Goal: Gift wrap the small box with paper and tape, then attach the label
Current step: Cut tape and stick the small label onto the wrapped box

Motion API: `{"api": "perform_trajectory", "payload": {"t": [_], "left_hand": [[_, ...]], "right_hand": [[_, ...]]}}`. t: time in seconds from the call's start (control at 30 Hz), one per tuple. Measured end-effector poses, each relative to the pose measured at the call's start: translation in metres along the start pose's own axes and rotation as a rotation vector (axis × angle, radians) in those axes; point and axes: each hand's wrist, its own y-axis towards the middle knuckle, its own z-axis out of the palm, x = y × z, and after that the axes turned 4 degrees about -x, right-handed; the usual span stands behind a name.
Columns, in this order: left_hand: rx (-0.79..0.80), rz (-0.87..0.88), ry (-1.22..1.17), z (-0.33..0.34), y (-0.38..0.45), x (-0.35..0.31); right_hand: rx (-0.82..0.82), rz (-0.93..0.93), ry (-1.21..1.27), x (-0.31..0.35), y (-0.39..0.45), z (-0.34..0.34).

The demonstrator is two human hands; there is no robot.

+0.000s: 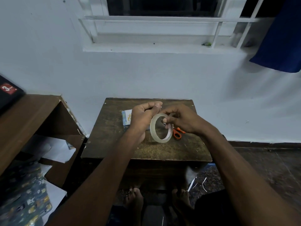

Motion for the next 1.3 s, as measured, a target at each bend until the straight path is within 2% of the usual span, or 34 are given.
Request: {"api": "perform_trajectory", "payload": {"t": [0.13,0.27,0.57,0.83,1.0,1.13,1.2,1.3], "left_hand": [[-0.043,0.023,-0.046,-0.003,0.003,-0.005],[-0.075,0.052,0.016,-0.011,0.005,-0.009],[0.092,0.004,0.061,-0.017,0.004,-0.013],[0.002,0.079,0.045,-0.012,0.001,-0.009],[-0.032,0.262,0.179,-0.013,0.003,-0.006],[-0.093,0.376,0.207,-0.013,0.006,-0.004],[-0.082,0.406,0.26,-0.014,0.007,-0.005],[0.016,0.395,0.351,-0.017,0.003,-0.007]], "right_hand": [[-0.058,0.043,0.169,-0.001,0.002,0.009],[-0.028,0.062,0.285,0.001,0.0,0.01],[-0.094,0.088,0.326,0.006,0.001,0.011],[-0.126,0.112,0.316,0.003,0.002,0.011],[-0.115,0.116,0.297,-0.001,0.004,0.013],[-0.085,0.136,0.148,-0.007,0.006,0.017],[-0.083,0.144,0.126,-0.01,0.006,0.018],[-0.131,0.131,0.079,-0.014,0.007,0.017]]}}
